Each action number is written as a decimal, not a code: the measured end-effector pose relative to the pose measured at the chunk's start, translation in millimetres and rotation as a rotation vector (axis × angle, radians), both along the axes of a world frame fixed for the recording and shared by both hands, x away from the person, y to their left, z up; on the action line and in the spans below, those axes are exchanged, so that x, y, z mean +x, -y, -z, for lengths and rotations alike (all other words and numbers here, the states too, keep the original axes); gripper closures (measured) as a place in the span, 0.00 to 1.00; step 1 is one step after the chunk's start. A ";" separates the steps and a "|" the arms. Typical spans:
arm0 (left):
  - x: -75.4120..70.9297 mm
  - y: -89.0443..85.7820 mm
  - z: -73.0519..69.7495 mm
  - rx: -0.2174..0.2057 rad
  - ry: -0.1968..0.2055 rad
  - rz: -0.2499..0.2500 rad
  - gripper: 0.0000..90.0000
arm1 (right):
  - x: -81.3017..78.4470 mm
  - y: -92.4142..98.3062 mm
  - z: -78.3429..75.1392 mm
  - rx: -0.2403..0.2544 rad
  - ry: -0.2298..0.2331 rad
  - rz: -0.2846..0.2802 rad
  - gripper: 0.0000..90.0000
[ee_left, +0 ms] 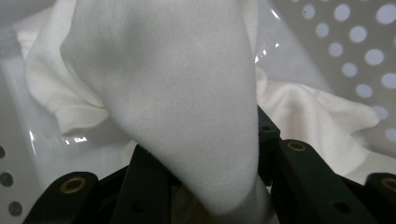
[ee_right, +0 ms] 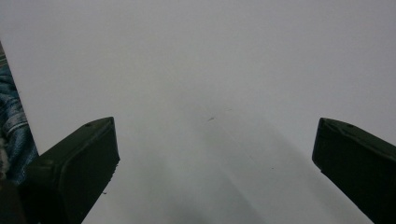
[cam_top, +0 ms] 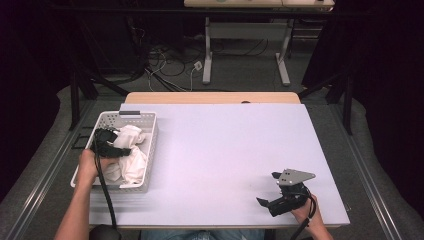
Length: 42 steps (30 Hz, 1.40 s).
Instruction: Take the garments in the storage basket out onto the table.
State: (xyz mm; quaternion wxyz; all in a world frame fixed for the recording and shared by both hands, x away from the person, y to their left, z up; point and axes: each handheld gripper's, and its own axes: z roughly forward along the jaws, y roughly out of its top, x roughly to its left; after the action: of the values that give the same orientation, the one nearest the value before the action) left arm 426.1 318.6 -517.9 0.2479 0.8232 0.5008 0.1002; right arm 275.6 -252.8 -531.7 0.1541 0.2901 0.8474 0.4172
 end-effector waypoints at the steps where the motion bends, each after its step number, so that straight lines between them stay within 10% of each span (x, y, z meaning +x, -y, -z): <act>1: -0.9 0.4 -1.3 -0.001 0.012 -0.001 0.75 | 0.0 0.0 0.0 0.000 0.000 0.000 0.00; 30: -33.0 21.7 -45.9 0.004 0.451 0.046 0.75 | 0.8 -1.1 0.4 -0.001 -0.003 -0.002 0.00; 42: -41.6 29.5 -60.2 -0.011 0.516 0.069 0.75 | 0.9 -1.8 0.6 -0.012 0.003 0.000 0.00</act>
State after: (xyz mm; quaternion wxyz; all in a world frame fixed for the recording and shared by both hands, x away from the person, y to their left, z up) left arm 384.5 289.1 -457.7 0.3753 0.7855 0.3932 0.2958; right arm 276.5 -250.9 -532.3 0.1572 0.2887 0.8495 0.4127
